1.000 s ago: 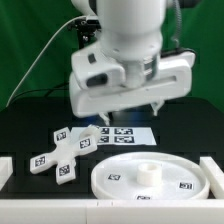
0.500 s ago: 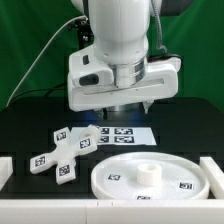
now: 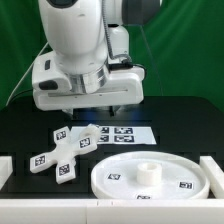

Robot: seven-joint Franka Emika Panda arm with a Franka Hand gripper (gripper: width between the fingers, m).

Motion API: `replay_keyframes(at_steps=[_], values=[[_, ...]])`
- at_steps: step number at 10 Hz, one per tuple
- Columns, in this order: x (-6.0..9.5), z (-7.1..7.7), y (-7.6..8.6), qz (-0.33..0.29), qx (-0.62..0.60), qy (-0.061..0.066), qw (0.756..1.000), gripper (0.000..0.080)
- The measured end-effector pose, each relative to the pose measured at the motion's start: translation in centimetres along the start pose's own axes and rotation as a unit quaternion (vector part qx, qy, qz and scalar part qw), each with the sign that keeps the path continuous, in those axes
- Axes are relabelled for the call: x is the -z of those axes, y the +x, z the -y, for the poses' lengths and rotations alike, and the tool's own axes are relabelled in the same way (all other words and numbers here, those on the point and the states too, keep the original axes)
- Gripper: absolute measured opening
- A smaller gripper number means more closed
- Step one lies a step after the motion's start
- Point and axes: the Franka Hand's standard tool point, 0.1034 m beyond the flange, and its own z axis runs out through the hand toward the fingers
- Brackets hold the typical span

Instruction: Assemble round table

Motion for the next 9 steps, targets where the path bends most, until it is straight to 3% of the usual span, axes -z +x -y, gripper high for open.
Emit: replay_keyframes(at_steps=[4,6,7,9], values=[[-0.4,-0.1,0.0,0.004,-0.002,0.000,1.000,0.0649],[-2.0,-1.8,0.0,0.030,-0.086,0.015,0.996,0.0649],[-2.3,-2.0,0.4,0.032,-0.091,0.024,0.995,0.0649],[-2.3,-1.8,0.5,0.032,-0.087,0.022,0.995,0.0649]])
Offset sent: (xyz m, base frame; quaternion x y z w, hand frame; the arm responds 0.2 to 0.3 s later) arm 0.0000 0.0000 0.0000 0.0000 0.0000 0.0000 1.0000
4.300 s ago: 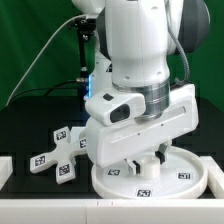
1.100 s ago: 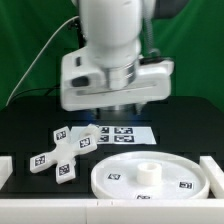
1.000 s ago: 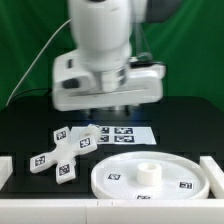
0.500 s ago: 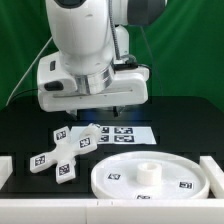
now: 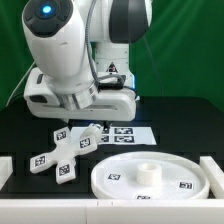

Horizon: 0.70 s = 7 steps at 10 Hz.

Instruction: Assemble round table

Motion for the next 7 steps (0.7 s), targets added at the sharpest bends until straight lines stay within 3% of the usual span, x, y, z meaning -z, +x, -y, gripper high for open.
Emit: replay_keyframes(at_steps=[2,5,7], values=[[-1.2,-0.4,-0.2,0.019,-0.022,0.012,1.000,0.0649],[-2.8,-1.6,-1.2,0.071,-0.034,0.013,0.997,0.0649],[-2.8,-1.4,-0.7,0.088,-0.031,0.012,0.996,0.0649]])
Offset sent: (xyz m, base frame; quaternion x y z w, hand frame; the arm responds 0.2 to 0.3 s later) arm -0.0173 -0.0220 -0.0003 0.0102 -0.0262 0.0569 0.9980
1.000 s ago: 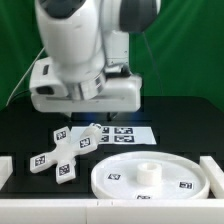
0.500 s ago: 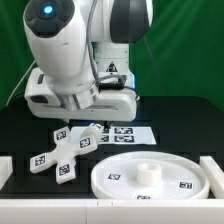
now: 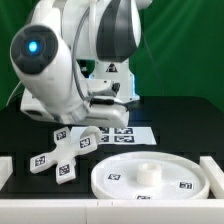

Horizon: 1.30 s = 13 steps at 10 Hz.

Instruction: Assemble round table

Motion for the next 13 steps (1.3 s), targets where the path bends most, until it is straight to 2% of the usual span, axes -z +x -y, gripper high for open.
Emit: replay_keyframes(at_steps=[3,7,11,12,13], values=[[-0.9,0.6,0.0,0.005,0.004,-0.007,1.000,0.0649],[-3.3,0.8,0.2,0.019,0.005,-0.012,1.000,0.0649],[-3.7,1.1,0.1,0.024,0.013,-0.017,0.999,0.0649],[-3.8,1.1,0.1,0.024,0.014,-0.017,0.999,0.0522],[-3.8,1.1,0.1,0.024,0.015,-0.017,0.999,0.0522]])
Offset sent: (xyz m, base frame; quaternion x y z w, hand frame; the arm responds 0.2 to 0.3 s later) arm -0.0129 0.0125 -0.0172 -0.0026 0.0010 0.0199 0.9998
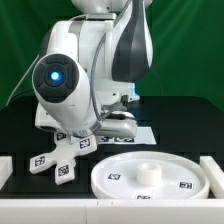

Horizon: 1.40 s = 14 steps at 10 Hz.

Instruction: Assemble round table

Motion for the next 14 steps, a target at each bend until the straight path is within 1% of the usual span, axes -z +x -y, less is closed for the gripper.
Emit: replay_keyframes(at_steps=[1,5,6,7,8,9,10,12,13,14], values=[[0.0,0.0,0.0,0.000,0.000,0.000,1.000,0.0397],[0.1,0.1,-0.1,0.001,0.001,-0.001,1.000,0.0401],[1.1,0.8,-1.0,0.012,0.005,0.001,1.000,0.0401],[2.5,2.3,-2.2,0.017,0.006,0.012,1.000,0.0401],[4.0,4.2,-3.1,0.008,0.009,0.026,1.000,0.0401],[5.3,5.5,-3.8,-0.008,0.016,0.028,0.999,0.0402],[6.3,6.2,-4.0,-0.046,0.023,0.024,0.998,0.0403],[6.7,6.3,-3.3,-0.124,0.025,0.024,0.992,0.0403],[6.9,6.4,-3.4,-0.156,0.027,0.023,0.987,0.0403],[7.7,7.4,-3.3,-0.184,0.032,0.020,0.982,0.0403]])
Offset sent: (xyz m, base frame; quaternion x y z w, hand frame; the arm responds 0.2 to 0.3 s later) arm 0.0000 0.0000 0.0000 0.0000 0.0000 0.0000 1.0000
